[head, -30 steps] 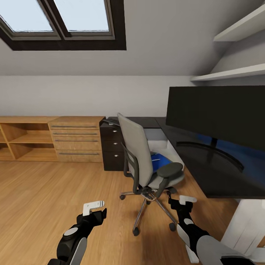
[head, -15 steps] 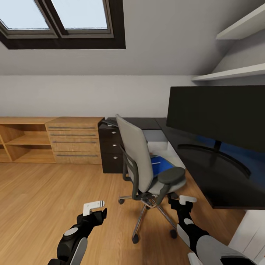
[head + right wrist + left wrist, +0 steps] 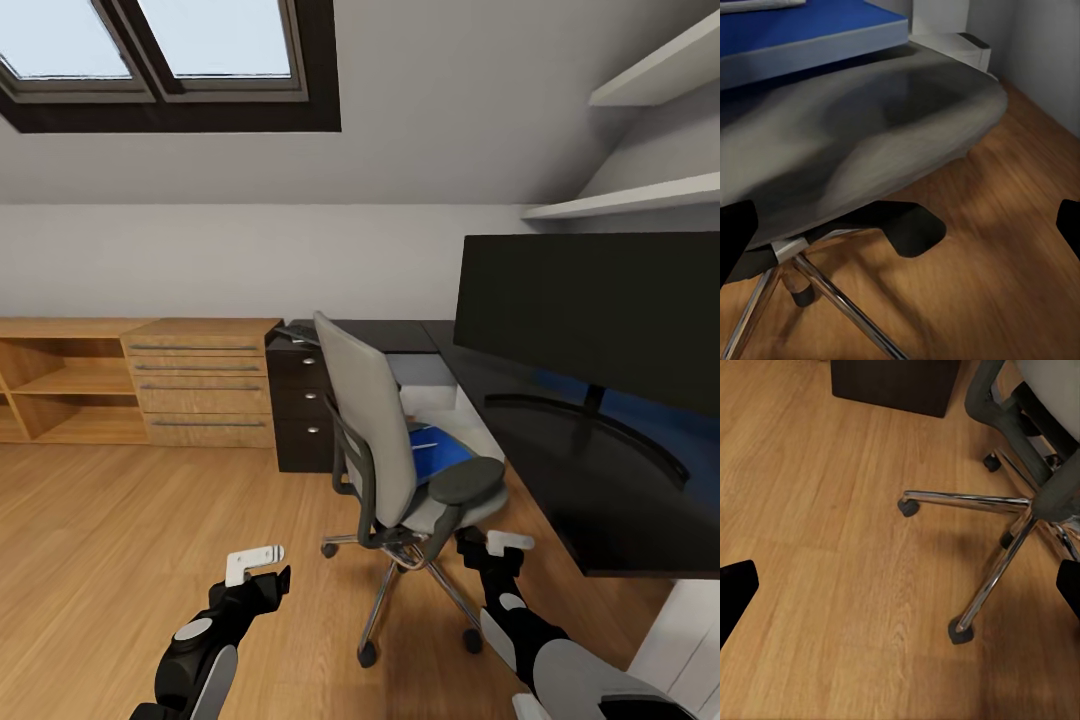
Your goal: In the bedroom, organize the workspace by keeping the computer under the desk, ensuring the monitor is on the desk, placing the keyboard on the desk next to the monitor, placing the mouse on the desk next to the keyboard, moving the folder from the swivel chair onto the desk next to the mouse, stacking the notebook on top of the folder with the pen on top of the notebook, and positioning the swivel chair next to the desk.
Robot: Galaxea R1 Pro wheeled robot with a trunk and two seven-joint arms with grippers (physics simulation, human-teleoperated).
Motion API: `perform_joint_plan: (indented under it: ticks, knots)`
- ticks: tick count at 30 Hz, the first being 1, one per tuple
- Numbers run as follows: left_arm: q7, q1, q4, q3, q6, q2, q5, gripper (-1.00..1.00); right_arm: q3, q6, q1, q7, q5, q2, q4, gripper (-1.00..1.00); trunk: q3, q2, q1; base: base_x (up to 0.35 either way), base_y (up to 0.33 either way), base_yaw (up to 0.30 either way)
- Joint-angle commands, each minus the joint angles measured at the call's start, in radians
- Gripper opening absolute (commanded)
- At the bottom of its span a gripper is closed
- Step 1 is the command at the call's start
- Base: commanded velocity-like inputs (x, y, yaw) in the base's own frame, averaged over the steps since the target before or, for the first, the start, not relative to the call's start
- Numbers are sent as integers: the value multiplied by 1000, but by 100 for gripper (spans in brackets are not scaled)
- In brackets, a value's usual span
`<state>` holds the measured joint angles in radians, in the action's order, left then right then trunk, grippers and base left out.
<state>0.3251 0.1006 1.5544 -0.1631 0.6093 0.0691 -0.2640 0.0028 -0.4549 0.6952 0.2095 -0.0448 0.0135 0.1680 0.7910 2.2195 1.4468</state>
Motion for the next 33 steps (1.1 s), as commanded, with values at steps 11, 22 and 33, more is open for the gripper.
perform_joint_plan:
  ticks: [11,22,33]
  knots:
    - [9,1,1,-3,4,1,-11,100,9,-7,1,-8,-3,9,2,100,1,0,0,0,0,0]
    - [9,1,0,-1,4,0,-12,100,8,-14,1,-3,-4,29,4,100,-1,0,0,0,0,78]
    - [9,1,0,-1,4,0,-14,100,7,-15,1,-2,-4,31,2,100,-7,0,0,0,0,258]
